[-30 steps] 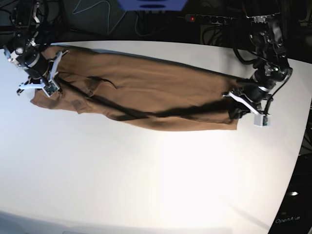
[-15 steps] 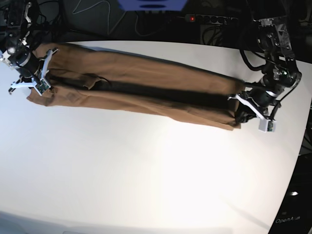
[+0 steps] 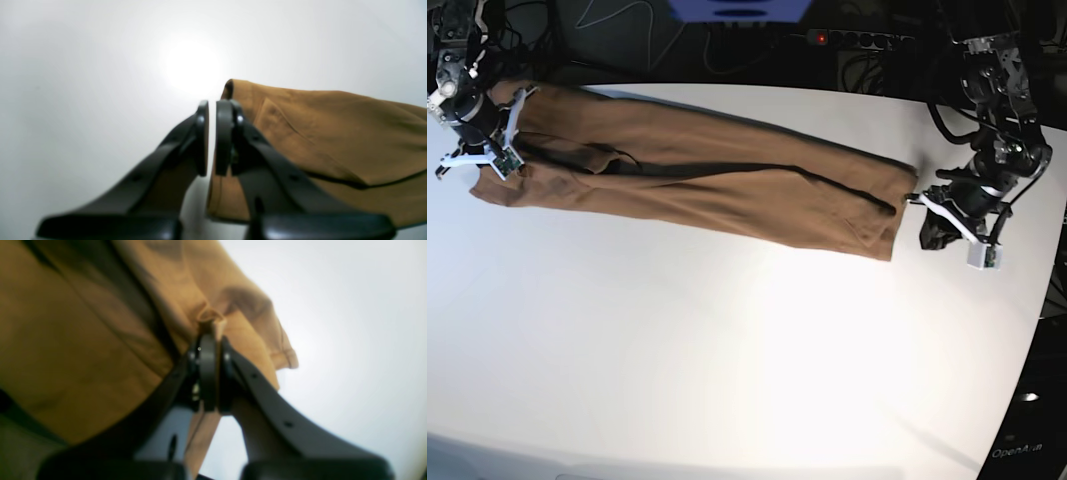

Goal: Fold the T-shirt properly
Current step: 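Hold both ends and stretch the shirt into a long strip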

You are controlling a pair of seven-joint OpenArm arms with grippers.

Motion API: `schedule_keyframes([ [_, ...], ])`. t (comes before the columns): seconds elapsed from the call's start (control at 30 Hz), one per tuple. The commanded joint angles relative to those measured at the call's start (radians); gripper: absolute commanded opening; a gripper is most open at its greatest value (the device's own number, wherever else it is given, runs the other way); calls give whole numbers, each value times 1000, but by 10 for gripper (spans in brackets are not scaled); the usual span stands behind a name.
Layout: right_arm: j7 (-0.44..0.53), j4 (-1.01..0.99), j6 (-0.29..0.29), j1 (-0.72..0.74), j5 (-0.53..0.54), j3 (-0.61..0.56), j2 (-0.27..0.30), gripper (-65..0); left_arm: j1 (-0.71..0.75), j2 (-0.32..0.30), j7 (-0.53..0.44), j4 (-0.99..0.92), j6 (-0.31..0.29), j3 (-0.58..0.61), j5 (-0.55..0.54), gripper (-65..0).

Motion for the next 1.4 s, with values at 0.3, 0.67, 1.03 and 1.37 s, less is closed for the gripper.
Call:
schedule_keyframes([
  [0.3,91,19,-7,-42,-37,6,-30,-640,-12,-8,-30,-25,-3,-3,-13,-618],
  [0.67,125,18,-7,-61,-114,15,-40,-640,-35,-6,-33,-81,-3,-3,-14,-618],
  [1.03,335,10,-7,-73,-327,78,-201,-640,-35,-5,-30,-67,-3,-3,-23,-618],
  [1.37,338,6,-7,-71,-327,78,-204,-640,-38,41,-32,28,-4,149,-17,-618],
])
